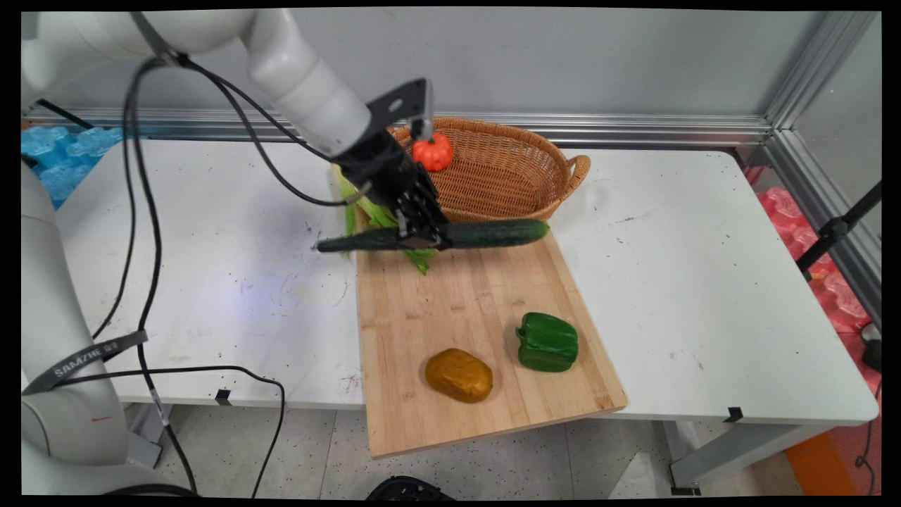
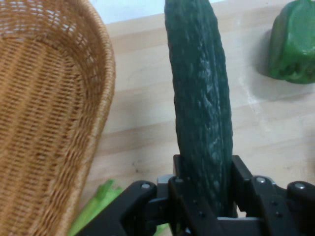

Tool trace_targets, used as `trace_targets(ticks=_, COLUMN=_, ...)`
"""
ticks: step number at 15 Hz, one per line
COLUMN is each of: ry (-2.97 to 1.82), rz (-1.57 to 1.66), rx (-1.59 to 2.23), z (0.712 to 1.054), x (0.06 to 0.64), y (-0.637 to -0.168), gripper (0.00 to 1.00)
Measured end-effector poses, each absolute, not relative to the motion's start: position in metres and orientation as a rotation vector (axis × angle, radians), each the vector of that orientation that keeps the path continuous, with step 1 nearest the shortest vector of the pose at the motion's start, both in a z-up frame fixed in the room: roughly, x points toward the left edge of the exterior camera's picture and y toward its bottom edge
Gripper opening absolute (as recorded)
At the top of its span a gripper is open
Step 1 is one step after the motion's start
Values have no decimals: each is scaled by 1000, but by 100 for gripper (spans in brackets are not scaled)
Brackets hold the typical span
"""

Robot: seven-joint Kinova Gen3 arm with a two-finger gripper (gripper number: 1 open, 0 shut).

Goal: Place the picked object in the vegetable basket

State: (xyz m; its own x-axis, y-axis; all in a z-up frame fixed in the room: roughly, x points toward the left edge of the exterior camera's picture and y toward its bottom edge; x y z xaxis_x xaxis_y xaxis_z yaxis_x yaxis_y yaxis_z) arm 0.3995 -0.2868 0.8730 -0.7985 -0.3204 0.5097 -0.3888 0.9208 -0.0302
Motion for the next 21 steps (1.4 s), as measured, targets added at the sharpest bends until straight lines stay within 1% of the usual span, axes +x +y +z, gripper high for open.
trace_targets(ticks=6, ry=-2565, rz=210, rx=554, z=923, x=427, y=-272, gripper=0)
trace_targets(ticks=11, ry=-2567, rz=253, rx=579, z=950, x=441, y=-275, gripper=0)
trace_targets(ticks=15, ry=-2585, rz=330, rx=587, z=968, x=455, y=-294, gripper=0)
trace_targets(ticks=21, ry=-2621, rz=474, rx=569, z=984, x=468, y=-344, gripper=0)
